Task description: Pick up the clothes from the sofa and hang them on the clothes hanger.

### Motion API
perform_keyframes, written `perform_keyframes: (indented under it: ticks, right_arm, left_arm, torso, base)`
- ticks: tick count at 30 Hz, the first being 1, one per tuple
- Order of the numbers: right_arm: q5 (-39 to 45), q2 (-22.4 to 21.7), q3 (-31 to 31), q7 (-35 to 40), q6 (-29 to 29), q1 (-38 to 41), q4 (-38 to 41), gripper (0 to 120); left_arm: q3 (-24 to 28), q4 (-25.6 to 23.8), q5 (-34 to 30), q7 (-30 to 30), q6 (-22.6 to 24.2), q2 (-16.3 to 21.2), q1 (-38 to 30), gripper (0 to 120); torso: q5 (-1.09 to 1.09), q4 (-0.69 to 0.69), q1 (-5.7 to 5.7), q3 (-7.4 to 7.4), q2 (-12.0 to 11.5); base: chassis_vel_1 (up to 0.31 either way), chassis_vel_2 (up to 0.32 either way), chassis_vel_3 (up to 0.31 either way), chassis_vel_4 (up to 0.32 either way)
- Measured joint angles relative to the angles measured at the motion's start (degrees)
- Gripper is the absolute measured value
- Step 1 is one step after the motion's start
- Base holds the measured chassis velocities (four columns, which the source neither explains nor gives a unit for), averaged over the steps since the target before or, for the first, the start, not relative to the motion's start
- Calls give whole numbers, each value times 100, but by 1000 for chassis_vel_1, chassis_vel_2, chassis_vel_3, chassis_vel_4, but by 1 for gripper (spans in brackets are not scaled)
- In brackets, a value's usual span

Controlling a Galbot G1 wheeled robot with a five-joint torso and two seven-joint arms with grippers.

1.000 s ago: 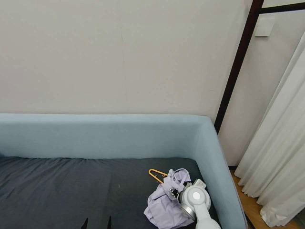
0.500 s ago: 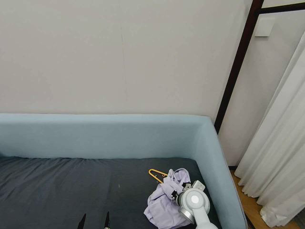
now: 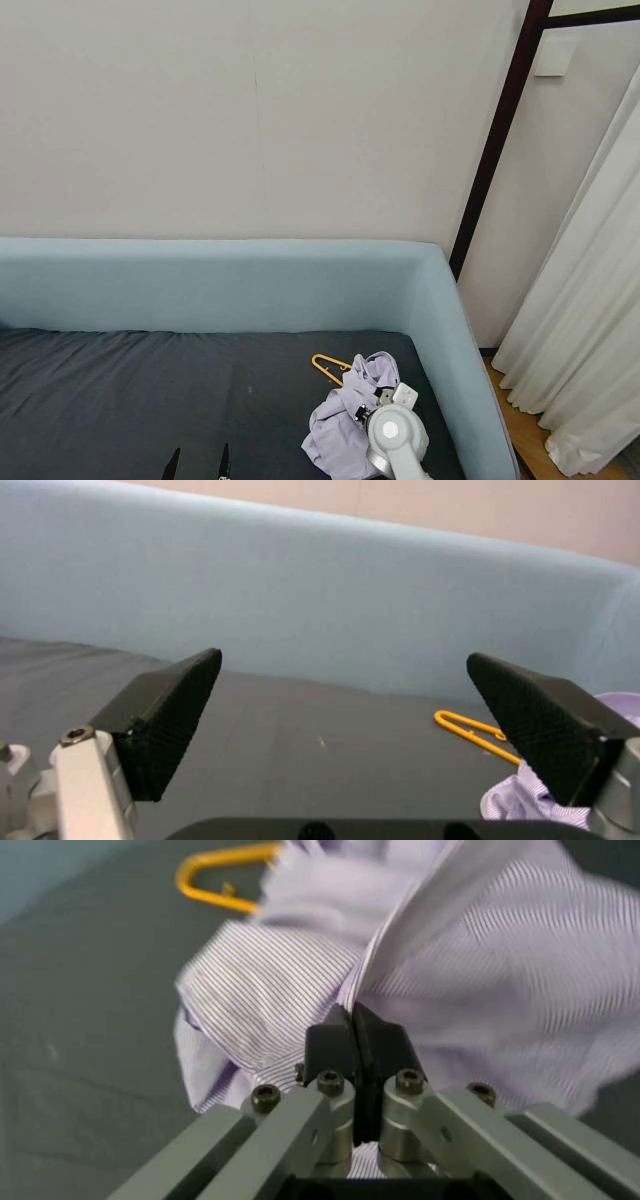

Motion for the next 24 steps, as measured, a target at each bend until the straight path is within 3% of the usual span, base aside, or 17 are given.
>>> perform_keyframes:
  ticks: [4,5,7,9,10,14,16,20,21,24]
  right_arm:
    - [-1280,-1570,-501,-1301,86,-214,811,0]
    - [-1280,-1570,-501,-1301,86,-214,811,0]
    - [-1706,-2106,-572,-1786,262,-236,1034,0]
    - [-2308,-2768,-613,-2417,673,-149,1194,0]
    - [-2308,-2768,-613,-2417,673,-149,1194,0]
    - [-2883,-4017,-715,-3646,1895,456,1184,0]
    - [-2884,-4219,-775,-3840,2123,615,1149,0]
    - [-2722,-4957,-1342,-4694,2940,1859,964,0]
    - [-2722,-4957,-1342,-4694,2940,1859,964,0]
    - [-2330,-5208,-1987,-5059,3233,2940,817,0]
  left_arm:
    - [70,-137,-280,-5,249,462,-266,97]
    - [70,-137,-280,-5,249,462,-266,97]
    - [91,-183,-389,-4,346,646,-389,97]
    - [117,-240,-534,-5,454,868,-534,97]
    - [117,-240,-534,-5,454,868,-534,97]
    - [210,-351,-716,-11,617,1109,-785,97]
    - [232,-379,-740,-11,640,1121,-811,97]
    - [275,-441,-783,-30,668,1101,-866,97]
    - [275,-441,-783,-30,668,1101,-866,97]
    - [275,-442,-792,-81,680,1035,-908,97]
  torso:
    - [1,-6,0,0,0]
    - [1,-6,0,0,0]
    - [0,-6,0,0,0]
    - [2,-6,0,0,0]
    - [2,-6,0,0,0]
    - [0,-2,0,0,0]
    - [0,-3,0,0,0]
    - [0,-3,0,1,0]
    - [0,-3,0,1,0]
    - [0,-1,1,1,0]
  base:
    - [0,0,0,0]
    - [0,0,0,0]
    - [0,0,0,0]
    - [0,0,0,0]
    - [0,0,0,0]
    - [0,0,0,0]
    - [0,0,0,0]
    - [0,0,0,0]
    - [0,0,0,0]
    - [0,0,0,0]
